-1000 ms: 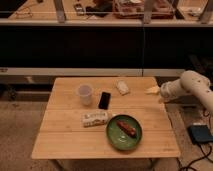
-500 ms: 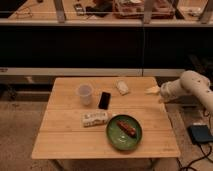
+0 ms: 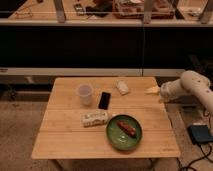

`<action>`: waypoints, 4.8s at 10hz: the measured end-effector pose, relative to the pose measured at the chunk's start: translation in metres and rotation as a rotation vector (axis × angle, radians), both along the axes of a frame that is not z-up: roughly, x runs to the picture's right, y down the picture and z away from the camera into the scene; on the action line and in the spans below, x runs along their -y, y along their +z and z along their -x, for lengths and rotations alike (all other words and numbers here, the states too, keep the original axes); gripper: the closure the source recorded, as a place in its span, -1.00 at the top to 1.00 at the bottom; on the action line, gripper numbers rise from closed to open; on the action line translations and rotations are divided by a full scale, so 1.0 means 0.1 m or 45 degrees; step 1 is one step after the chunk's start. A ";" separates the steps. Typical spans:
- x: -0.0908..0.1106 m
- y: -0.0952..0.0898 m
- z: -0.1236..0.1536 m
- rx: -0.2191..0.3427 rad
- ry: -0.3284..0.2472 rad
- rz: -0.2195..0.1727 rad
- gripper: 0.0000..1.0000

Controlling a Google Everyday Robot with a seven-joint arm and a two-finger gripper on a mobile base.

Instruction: Place the white sponge in the ceramic bowl

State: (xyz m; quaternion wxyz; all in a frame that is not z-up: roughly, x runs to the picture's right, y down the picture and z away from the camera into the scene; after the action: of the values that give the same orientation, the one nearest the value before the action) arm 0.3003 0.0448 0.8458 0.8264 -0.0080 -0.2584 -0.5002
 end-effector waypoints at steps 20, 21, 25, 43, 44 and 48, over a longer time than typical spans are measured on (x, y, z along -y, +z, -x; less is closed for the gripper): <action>0.48 0.23 0.57 -0.081 -0.389 -0.152 0.30; 0.60 0.26 0.78 -0.087 -0.477 -0.195 0.30; 1.02 0.45 1.47 -0.170 -0.742 -0.334 0.30; 0.93 1.47 1.32 0.017 -0.903 -0.337 0.30; 0.88 1.55 1.35 0.023 -0.912 -0.352 0.30; 0.85 1.69 1.48 0.043 -0.932 -0.414 0.30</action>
State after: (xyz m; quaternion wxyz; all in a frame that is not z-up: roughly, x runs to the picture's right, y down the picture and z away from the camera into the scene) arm 0.1522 -0.0398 1.0145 0.5797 0.0398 -0.1695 -0.7960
